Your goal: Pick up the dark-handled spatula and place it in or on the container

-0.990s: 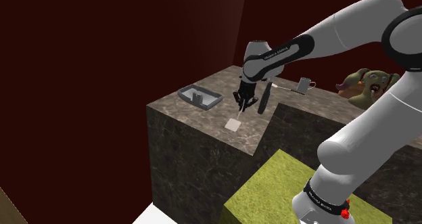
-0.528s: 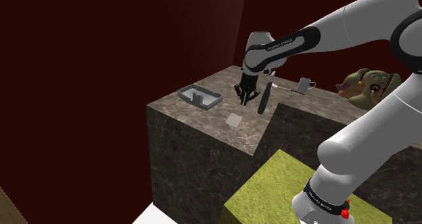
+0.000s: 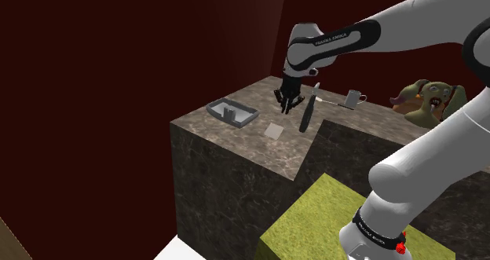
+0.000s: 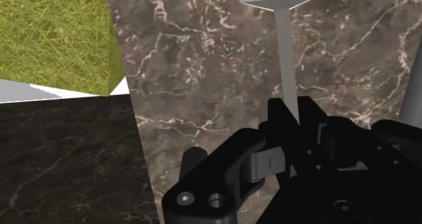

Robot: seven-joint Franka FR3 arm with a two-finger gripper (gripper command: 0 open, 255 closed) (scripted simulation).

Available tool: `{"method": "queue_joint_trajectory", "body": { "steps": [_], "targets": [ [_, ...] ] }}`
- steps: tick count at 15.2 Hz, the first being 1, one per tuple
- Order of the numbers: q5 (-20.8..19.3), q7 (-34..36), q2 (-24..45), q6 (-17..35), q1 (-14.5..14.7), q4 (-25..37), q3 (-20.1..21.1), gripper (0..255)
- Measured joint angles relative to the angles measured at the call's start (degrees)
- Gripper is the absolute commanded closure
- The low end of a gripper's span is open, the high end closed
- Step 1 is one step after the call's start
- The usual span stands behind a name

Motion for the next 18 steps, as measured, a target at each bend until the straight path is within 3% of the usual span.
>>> {"method": "queue_joint_trajectory", "body": {
  "steps": [9, 18],
  "targets": [
    [0.29, -0.47, -1.69, -6.80, 0.03, 5.13, -0.32, 255],
    [-3.48, 6.85, 14.94, -10.57, 1.52, 24.75, 3.98, 255]
  ]
}}
